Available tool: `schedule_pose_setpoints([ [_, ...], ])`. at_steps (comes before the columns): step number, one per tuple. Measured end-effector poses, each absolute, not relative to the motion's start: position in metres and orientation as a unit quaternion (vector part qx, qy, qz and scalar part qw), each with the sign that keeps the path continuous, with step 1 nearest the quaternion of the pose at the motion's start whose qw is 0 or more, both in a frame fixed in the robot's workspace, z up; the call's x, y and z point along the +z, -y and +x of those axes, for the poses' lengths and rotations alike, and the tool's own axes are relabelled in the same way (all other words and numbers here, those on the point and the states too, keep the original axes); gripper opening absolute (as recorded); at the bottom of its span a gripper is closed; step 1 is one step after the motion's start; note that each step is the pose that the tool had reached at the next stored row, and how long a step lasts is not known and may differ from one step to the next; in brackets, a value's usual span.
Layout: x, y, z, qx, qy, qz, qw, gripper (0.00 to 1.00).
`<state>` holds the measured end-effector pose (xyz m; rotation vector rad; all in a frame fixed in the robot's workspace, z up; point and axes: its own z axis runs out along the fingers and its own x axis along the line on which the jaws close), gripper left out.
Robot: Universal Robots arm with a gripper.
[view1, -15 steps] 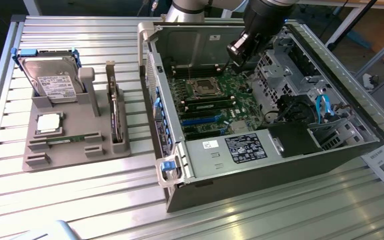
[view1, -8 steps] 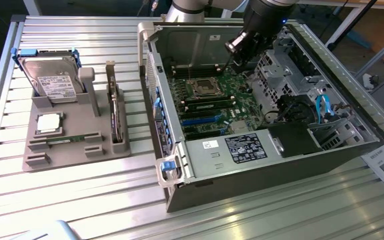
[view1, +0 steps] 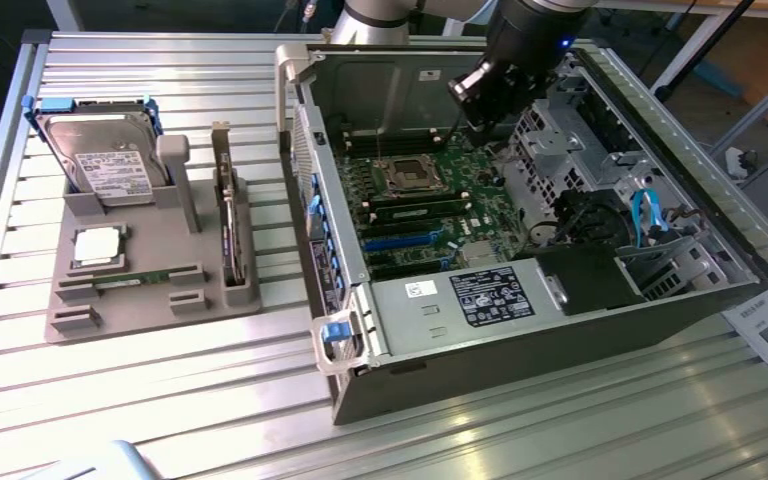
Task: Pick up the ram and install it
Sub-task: 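Press down the ram until it locks into place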
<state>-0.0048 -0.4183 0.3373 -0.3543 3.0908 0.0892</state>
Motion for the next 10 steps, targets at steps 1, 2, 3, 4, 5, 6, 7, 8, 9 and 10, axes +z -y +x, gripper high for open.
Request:
schedule_pose_setpoints([
  [1,0.3373,0.4183,-0.0049,0.029,-0.994,-0.108,0.015,0.10],
  [2,0.3373,0.4183,-0.0048,0.029,-0.995,-0.096,0.015,0.10],
  [3,0.3373,0.4183,-0.0048,0.028,-0.996,-0.087,0.016,0.10],
  [4,0.3374,0.4183,-0.0049,0.028,-0.996,-0.078,0.016,0.10],
  [5,0.3374,0.4183,-0.0049,0.028,-0.997,-0.068,0.016,0.10],
  [6,0.3373,0.4183,-0.0049,0.028,-0.998,-0.061,0.016,0.10],
  [7,0.3373,0.4183,-0.0049,0.028,-0.998,-0.055,0.017,0.10],
  [8,0.3373,0.4183,-0.0049,0.028,-0.998,-0.045,0.017,0.10],
  [9,0.3373,0.4183,-0.0048,0.028,-0.999,-0.034,0.017,0.10],
  [10,0.3373,0.4183,-0.0048,0.028,-0.999,-0.027,0.017,0.10],
])
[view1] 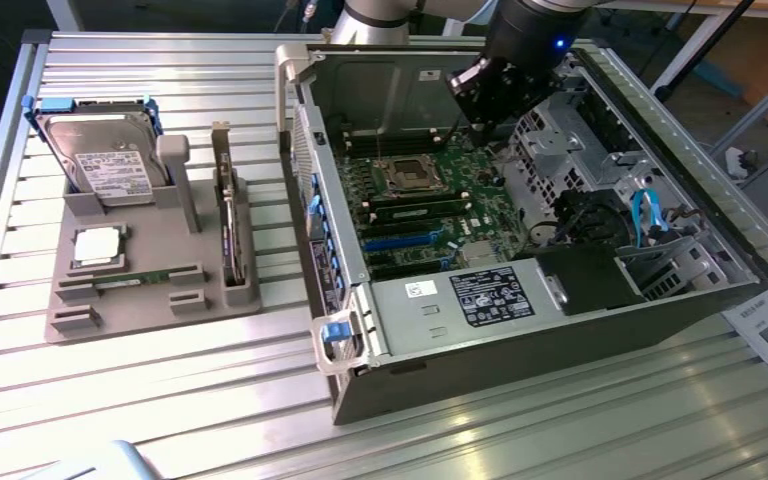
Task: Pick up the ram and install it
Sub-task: 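Press down the ram until it locks into place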
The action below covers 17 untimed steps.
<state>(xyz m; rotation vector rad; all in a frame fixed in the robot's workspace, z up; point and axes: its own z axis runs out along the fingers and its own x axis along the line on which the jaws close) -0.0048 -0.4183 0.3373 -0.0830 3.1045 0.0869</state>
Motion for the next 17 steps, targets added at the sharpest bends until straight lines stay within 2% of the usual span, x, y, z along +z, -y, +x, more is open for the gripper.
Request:
schedule_pose_setpoints([
  [8,0.3373,0.4183,-0.0049,0.028,-0.999,-0.003,0.018,0.10],
  [17,0.3373,0.4183,-0.0048,0.028,-1.000,-0.003,0.009,0.10],
])
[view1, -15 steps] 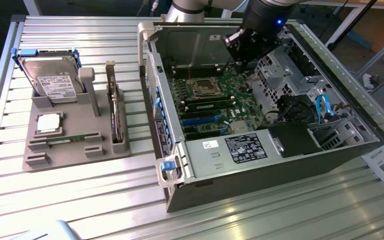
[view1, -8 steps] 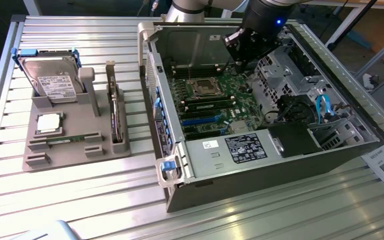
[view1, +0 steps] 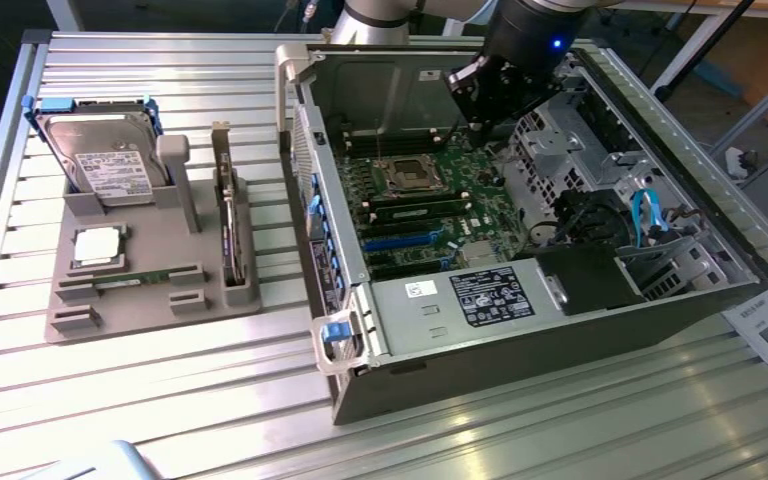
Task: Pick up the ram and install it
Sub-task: 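Press down the ram until it locks into place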
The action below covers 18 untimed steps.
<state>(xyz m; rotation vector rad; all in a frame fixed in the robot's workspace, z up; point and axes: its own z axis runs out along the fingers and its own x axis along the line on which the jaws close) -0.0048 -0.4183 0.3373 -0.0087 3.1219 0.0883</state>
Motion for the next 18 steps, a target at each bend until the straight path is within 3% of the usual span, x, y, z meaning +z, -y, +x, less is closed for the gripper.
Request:
schedule_pose_setpoints([
  [18,0.337,0.418,-0.017,0.029,-1.000,-0.004,0.007,0.10],
])
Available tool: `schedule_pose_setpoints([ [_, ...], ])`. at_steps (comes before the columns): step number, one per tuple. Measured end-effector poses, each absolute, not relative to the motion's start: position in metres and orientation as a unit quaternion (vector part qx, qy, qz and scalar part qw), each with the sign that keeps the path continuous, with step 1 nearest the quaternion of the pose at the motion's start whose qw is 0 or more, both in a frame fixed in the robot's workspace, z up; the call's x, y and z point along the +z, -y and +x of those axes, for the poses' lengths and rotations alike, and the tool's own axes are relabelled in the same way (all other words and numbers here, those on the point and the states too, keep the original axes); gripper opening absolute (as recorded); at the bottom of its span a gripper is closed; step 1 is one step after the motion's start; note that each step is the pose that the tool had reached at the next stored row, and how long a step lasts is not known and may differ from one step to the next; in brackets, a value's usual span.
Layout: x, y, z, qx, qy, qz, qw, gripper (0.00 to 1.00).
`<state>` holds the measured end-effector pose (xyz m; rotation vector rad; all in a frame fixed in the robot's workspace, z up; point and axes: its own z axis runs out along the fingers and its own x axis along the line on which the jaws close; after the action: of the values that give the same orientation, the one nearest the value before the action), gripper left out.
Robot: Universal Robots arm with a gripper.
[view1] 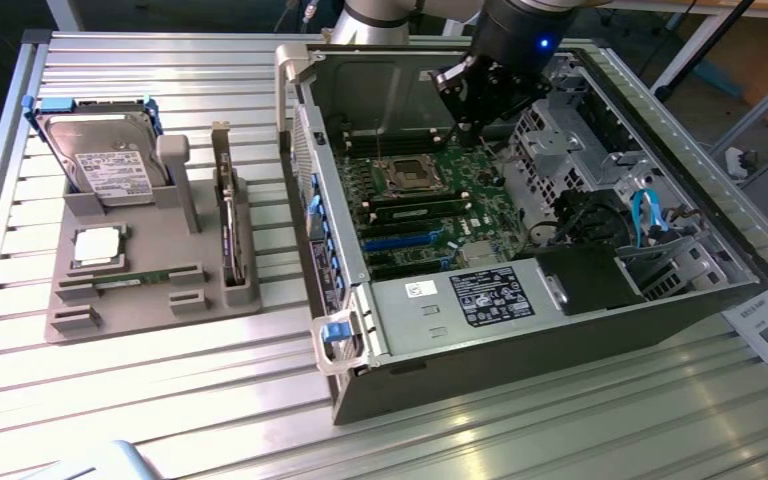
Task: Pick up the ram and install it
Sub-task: 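Press down the ram until it locks into place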
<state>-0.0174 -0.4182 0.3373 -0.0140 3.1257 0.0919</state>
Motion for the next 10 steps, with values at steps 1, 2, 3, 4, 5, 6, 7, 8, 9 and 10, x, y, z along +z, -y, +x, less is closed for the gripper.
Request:
schedule_pose_setpoints([
  [1,0.3373,0.4182,-0.0174,0.029,-1.000,-0.005,0.007,0.10],
  [2,0.3373,0.4182,-0.0174,0.029,-1.000,-0.006,0.006,0.10],
  [3,0.3373,0.4182,-0.0174,0.029,-1.000,-0.008,0.006,0.10],
  [4,0.3373,0.4182,-0.0174,0.029,-1.000,-0.009,0.006,0.10],
  [5,0.3374,0.4182,-0.0174,0.030,-0.999,-0.010,0.005,0.10],
  [6,0.3374,0.4182,-0.0174,0.030,-0.999,-0.011,0.005,0.10],
  [7,0.3373,0.4182,-0.0174,0.030,-0.999,-0.011,0.005,0.10],
  [8,0.3373,0.4182,-0.0174,0.030,-0.999,-0.011,0.005,0.10],
  [9,0.3373,0.4182,-0.0174,0.030,-0.999,-0.011,0.005,0.10],
  [10,0.3373,0.4182,-0.0174,0.030,-0.999,-0.011,0.005,0.10],
])
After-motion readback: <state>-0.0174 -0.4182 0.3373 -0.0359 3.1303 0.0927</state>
